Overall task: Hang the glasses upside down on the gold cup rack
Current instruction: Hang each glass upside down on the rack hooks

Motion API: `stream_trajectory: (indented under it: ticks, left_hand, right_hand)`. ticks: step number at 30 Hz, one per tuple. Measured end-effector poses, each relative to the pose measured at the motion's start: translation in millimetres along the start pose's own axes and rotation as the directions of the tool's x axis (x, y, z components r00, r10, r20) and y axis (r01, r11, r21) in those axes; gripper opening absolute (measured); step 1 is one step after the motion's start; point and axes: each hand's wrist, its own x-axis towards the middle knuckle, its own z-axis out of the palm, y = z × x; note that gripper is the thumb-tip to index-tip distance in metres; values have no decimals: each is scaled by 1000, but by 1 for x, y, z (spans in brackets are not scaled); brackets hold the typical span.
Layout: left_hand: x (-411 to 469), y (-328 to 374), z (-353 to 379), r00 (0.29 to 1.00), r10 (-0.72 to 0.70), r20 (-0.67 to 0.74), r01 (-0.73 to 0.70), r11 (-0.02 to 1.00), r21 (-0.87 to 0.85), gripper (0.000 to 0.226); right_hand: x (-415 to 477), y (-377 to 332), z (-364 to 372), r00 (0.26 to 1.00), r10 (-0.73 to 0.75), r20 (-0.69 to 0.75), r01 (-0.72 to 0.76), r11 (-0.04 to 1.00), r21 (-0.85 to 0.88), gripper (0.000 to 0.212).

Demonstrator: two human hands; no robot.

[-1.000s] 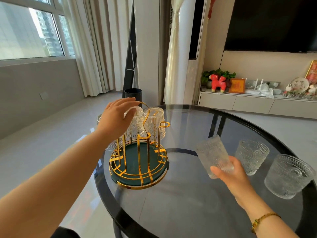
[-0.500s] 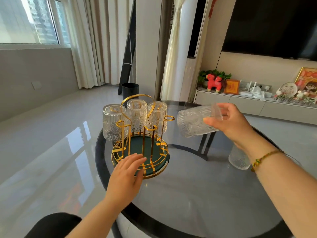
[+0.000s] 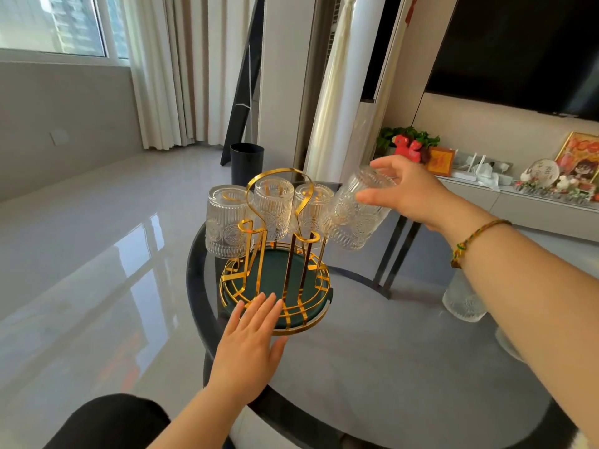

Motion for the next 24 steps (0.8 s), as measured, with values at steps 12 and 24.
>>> stream_trajectory:
  ticks: [12, 24]
  left_hand:
    - [3, -4, 10, 996, -6, -84, 1, 998, -59, 58]
    - [4, -4, 14, 994, 21, -106, -27, 998, -63, 58]
  right_hand:
    - [10, 6, 40, 989, 59, 138, -35, 985, -169, 68]
    - [11, 19, 58, 987, 93, 131, -73, 987, -146, 65]
